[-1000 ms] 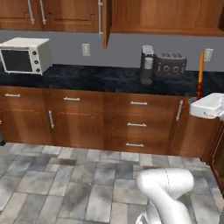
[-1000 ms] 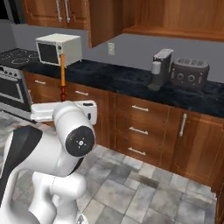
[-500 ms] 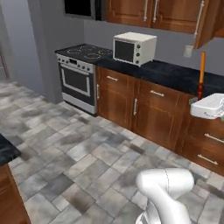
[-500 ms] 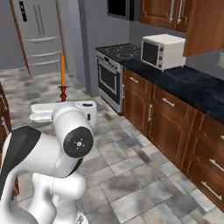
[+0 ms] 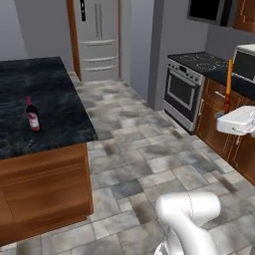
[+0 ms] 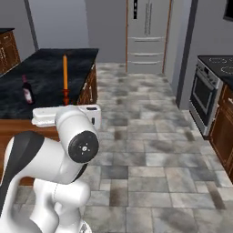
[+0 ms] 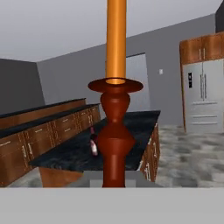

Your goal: Get the candle and the wine from the cabinet and move them to the dining counter.

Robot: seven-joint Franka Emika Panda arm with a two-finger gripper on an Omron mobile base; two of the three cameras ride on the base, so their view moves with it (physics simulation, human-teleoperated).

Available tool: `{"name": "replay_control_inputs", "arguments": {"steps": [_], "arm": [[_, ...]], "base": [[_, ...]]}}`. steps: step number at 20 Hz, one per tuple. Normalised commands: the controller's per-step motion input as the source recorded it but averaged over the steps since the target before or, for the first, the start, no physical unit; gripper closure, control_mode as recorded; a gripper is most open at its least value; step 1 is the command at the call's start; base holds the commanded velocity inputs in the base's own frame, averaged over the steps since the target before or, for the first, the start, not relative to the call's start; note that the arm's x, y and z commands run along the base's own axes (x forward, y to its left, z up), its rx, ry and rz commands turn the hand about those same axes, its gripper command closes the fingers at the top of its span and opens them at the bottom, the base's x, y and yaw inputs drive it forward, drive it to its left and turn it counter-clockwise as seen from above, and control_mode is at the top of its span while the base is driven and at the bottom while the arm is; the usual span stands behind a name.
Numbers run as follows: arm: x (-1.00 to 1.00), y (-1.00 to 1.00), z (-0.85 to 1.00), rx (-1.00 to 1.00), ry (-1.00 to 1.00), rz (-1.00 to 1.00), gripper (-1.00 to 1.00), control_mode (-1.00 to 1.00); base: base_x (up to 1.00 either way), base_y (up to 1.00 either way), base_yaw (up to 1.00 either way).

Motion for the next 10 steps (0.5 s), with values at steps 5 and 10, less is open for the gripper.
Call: {"name": "replay_control_inputs", "arguments": {"steps": [5, 10], "arm": [[0.00, 0.00, 0.00, 0.00, 0.00, 0.00, 1.00, 1.00], [0.00, 0.00, 0.00, 0.00, 0.00, 0.00, 1.00, 1.00]], "base": [[0.18, 0.35, 0.43], [0.36, 0.44, 0.18]]}}
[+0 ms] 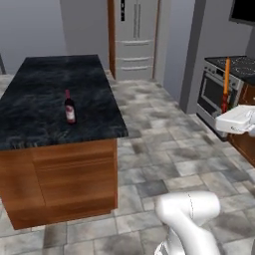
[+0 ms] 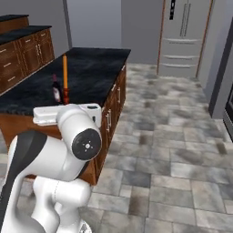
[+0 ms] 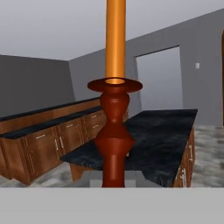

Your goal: Get the candle and the wine from the cabinet and move them to the dining counter.

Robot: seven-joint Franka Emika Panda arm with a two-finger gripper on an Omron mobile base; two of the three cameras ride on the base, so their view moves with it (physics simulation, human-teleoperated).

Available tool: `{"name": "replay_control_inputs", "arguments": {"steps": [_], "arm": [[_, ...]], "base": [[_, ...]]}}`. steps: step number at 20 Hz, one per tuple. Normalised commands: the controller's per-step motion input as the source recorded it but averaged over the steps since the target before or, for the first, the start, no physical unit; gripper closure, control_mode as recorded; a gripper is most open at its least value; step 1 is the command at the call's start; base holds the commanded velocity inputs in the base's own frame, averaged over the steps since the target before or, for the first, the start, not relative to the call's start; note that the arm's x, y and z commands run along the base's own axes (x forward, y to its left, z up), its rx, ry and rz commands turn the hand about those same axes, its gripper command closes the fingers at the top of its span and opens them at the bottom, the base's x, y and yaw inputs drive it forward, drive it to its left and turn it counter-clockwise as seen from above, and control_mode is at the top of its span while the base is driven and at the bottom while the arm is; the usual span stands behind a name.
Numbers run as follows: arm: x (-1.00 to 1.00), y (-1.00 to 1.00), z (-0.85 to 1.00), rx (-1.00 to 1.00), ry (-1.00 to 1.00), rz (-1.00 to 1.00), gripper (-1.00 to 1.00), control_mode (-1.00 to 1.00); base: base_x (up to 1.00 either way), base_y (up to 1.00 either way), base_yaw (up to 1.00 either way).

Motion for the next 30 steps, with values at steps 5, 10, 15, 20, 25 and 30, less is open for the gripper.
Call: {"name": "replay_control_inputs", "arguments": {"steps": [5, 10, 15, 20, 25, 30], "arm": [[0.00, 0.00, 0.00, 0.00, 0.00, 0.00, 1.00, 1.00], [0.00, 0.00, 0.00, 0.00, 0.00, 0.00, 1.00, 1.00], [0.00, 0.00, 0.00, 0.00, 0.00, 0.00, 1.00, 1.00], [0.00, 0.00, 0.00, 0.00, 0.00, 0.00, 1.00, 1.00], [0.00, 0.00, 0.00, 0.00, 0.00, 0.00, 1.00, 1.00], [0.00, 0.00, 0.00, 0.00, 0.00, 0.00, 1.00, 1.00]], "base": [[0.42, 0.32, 0.14], [0.48, 0.36, 0.12], [0.48, 0.56, 0.07], [0.62, 0.48, 0.07], [0.75, 0.12, 0.16], [0.65, 0.02, 0.11]]}}
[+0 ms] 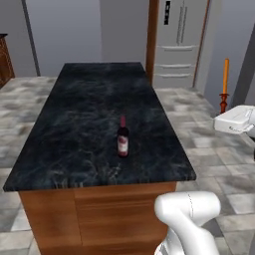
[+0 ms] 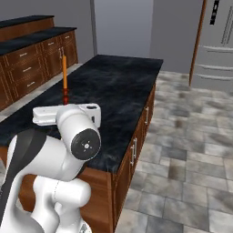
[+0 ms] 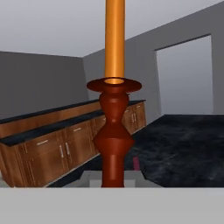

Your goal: Get the candle and the wine from the cabinet and move them to the dining counter.

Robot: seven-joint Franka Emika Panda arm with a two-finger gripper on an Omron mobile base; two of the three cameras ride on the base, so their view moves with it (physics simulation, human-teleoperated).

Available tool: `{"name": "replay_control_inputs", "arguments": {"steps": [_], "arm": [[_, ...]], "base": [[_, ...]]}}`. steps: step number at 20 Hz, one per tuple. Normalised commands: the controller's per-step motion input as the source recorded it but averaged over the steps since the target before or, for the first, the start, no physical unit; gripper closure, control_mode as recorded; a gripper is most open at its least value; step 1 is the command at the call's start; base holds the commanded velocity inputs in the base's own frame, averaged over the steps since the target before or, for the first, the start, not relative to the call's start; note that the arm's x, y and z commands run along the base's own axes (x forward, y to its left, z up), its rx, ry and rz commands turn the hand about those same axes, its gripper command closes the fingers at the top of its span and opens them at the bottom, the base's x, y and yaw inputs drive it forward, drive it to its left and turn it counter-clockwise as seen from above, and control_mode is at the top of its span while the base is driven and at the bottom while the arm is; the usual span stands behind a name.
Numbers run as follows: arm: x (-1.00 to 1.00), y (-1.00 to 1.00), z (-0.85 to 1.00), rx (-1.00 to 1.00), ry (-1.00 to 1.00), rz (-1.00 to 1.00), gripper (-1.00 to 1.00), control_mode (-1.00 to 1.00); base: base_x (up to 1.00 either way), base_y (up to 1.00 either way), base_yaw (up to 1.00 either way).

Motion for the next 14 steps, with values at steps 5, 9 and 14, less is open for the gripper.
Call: {"name": "replay_control_inputs", "arguments": {"steps": [5, 9, 14], "arm": [[0.00, 0.00, 0.00, 0.00, 0.00, 0.00, 1.00, 1.00], [0.00, 0.00, 0.00, 0.00, 0.00, 0.00, 1.00, 1.00], [0.00, 0.00, 0.00, 0.00, 0.00, 0.00, 1.00, 1.00]], "base": [[0.37, 0.00, 0.04], [0.13, 0.00, 0.00], [0.20, 0.00, 0.00]]}}
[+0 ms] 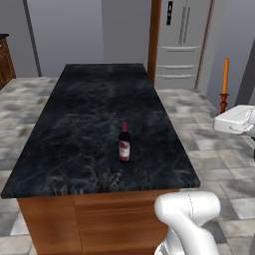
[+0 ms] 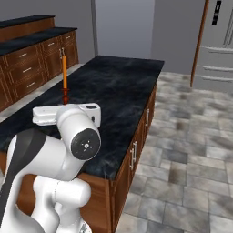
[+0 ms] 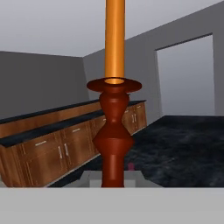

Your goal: Get the candle and the wine from the cabinet and move them to the dining counter.

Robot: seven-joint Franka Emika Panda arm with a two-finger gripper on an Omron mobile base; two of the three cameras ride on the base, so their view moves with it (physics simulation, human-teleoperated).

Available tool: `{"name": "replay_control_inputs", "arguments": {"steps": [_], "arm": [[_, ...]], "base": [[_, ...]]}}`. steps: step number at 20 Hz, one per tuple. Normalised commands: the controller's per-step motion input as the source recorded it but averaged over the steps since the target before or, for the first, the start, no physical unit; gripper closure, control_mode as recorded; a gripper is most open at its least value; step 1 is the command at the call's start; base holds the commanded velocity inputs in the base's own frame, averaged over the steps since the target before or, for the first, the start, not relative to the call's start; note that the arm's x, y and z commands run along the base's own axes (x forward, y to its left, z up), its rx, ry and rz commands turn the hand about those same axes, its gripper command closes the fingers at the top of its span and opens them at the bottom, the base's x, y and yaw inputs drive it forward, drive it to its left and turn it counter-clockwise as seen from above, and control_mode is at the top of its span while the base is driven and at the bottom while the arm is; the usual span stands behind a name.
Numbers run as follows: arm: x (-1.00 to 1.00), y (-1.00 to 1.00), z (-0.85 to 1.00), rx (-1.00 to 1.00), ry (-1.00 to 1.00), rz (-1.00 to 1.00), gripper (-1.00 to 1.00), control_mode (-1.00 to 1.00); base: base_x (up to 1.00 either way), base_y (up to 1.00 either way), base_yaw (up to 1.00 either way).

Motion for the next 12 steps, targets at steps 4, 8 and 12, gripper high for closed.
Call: {"name": "replay_control_inputs", "arguments": {"steps": [4, 8, 12], "arm": [[0.00, 0.00, 0.00, 0.00, 0.00, 0.00, 1.00, 1.00], [0.00, 0.00, 0.00, 0.00, 0.00, 0.00, 1.00, 1.00], [0.00, 0.00, 0.00, 0.00, 0.00, 0.00, 1.00, 1.00]], "base": [[0.44, 0.00, 0.00], [0.36, 0.00, 0.00], [0.33, 0.00, 0.00]]}}
